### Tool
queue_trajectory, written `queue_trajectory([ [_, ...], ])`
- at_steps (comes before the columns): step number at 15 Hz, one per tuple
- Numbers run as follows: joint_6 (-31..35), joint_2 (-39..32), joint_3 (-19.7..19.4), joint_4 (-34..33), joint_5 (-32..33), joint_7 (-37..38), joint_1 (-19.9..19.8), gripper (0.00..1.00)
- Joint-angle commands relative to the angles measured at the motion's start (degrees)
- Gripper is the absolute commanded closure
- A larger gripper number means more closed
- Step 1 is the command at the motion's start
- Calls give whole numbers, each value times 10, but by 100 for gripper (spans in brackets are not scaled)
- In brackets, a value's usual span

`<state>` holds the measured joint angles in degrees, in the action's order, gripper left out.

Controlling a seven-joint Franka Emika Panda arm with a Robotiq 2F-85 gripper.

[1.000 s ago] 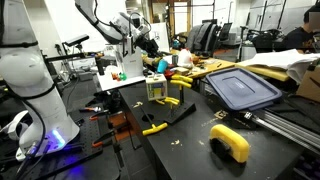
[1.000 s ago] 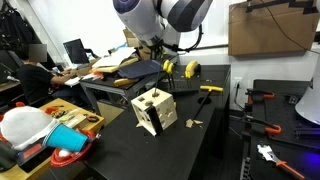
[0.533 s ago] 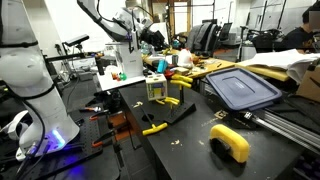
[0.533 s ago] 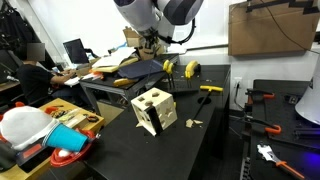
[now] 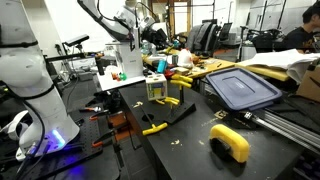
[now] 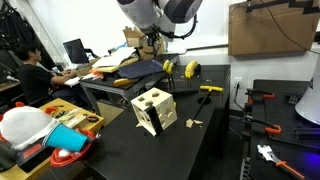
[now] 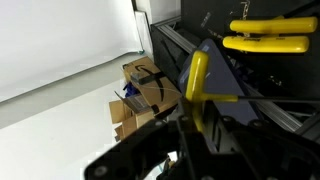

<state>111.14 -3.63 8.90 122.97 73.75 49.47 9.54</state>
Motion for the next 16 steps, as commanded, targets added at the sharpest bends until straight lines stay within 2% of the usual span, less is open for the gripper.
queue_trajectory([
  [1,-6,9,6,11,-11,-33,4,95],
  [7,3,-14,14,9,-25,-48,10,95],
  [16,8,-57,18,-12,-14,-33,23,95],
])
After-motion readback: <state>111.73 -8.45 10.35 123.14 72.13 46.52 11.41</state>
